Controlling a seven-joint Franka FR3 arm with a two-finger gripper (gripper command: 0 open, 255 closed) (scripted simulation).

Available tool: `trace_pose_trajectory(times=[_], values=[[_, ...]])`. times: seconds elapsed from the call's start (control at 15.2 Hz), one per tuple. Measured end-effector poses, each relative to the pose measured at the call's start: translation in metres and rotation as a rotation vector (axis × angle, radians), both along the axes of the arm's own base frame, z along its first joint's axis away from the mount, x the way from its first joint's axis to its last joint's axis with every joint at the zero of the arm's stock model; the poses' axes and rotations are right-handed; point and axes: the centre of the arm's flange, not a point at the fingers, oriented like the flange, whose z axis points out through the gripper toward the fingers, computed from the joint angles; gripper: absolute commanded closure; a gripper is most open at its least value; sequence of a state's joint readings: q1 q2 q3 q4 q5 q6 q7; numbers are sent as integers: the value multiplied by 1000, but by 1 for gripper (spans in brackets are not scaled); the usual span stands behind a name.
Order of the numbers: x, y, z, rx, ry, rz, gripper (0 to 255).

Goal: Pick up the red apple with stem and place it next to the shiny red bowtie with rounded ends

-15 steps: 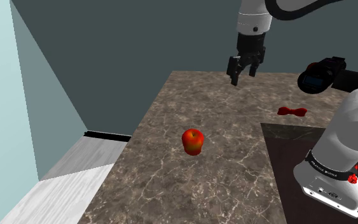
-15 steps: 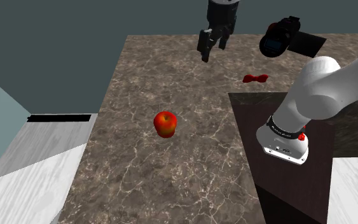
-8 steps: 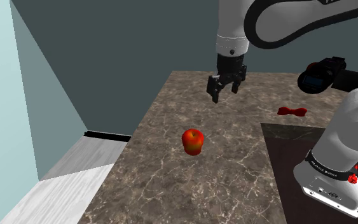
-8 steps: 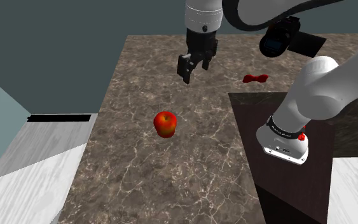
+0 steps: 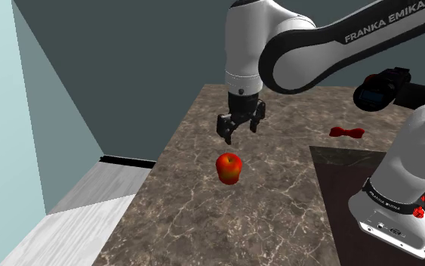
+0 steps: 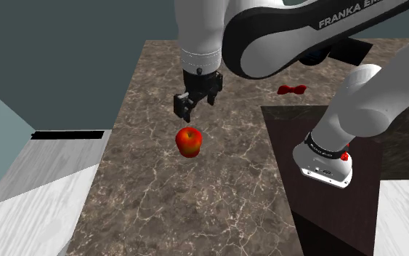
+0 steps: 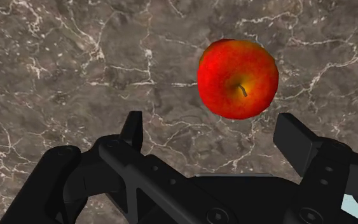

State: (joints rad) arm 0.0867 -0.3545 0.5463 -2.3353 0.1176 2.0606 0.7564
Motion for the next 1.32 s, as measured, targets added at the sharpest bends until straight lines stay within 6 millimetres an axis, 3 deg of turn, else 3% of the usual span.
trace_pose_trajectory(times=[0.13, 0.26, 0.73, 1.12, 1.19, 1.32], values=[[7, 26, -14, 3, -6, -4, 0], [10, 37, -22, 6, -10, -8, 0], [15, 38, -57, 7, -11, -10, 0], [15, 38, -61, 7, -11, -10, 0], [15, 38, -61, 7, -11, -10, 255], [15, 38, -61, 7, -11, -10, 255]])
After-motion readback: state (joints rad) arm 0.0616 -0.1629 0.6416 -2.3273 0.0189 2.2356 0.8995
